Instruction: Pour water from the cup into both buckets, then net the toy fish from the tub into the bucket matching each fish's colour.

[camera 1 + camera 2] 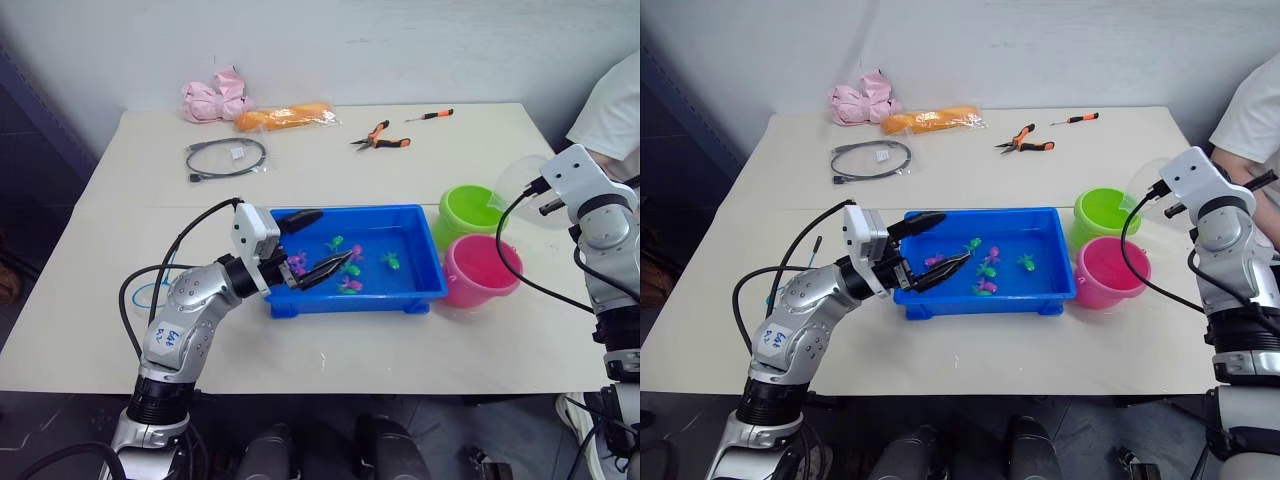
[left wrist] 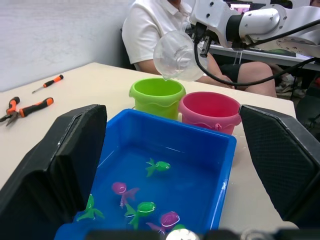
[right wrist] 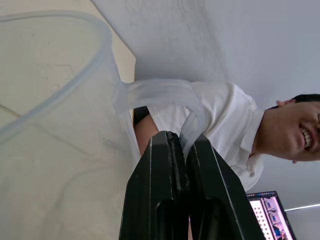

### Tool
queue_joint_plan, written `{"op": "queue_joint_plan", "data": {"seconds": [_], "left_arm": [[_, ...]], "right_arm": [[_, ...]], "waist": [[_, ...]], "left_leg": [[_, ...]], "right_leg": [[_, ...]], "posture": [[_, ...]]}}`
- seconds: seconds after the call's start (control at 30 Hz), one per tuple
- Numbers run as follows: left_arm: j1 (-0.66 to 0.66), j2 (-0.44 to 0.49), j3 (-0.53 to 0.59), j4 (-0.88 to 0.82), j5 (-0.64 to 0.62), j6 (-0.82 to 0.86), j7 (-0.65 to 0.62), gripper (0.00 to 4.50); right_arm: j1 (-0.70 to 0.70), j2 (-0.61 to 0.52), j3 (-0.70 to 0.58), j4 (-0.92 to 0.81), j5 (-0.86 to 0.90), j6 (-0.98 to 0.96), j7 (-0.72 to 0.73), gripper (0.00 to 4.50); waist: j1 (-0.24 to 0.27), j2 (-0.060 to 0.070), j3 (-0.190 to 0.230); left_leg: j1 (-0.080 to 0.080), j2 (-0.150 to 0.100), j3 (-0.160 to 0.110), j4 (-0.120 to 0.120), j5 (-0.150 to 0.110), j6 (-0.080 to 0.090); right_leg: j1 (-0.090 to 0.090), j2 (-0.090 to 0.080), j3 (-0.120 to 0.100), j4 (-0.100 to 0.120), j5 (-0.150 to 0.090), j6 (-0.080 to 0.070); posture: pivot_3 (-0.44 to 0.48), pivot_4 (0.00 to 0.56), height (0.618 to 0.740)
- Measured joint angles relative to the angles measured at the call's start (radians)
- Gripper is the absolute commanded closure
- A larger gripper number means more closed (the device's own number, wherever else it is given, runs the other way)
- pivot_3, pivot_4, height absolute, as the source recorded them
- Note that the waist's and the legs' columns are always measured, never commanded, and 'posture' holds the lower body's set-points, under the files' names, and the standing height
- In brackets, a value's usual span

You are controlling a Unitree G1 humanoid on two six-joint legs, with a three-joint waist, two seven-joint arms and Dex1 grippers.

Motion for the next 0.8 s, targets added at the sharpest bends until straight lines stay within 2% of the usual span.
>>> {"op": "queue_joint_plan", "data": {"seconds": [0.57, 0.8], "left_arm": [[0.038, -0.014, -0.012, -0.025, 0.014, 0.0, 0.017, 0.0], [0.038, -0.029, -0.016, -0.032, 0.014, 0.0, 0.017, 0.0]], "right_arm": [[-0.045, -0.051, 0.122, 0.075, -0.256, -0.235, -0.128, 4.44], [-0.046, -0.054, 0.141, 0.074, -0.298, -0.274, -0.141, 4.44]], "waist": [[0.0, 0.0, 0.0], [0.0, 0.0, 0.0]], "left_leg": [[0.0, 0.0, 0.0, 0.0, 0.0, -0.001], [0.0, 0.001, 0.0, 0.0, 0.0, -0.001]], "right_leg": [[0.0, 0.0, 0.0, -0.001, 0.0, 0.0], [0.0, 0.0, 0.0, -0.001, 0.0, 0.0]], "posture": [[0.0, 0.15, 0.74], [0.0, 0.15, 0.74]]}}
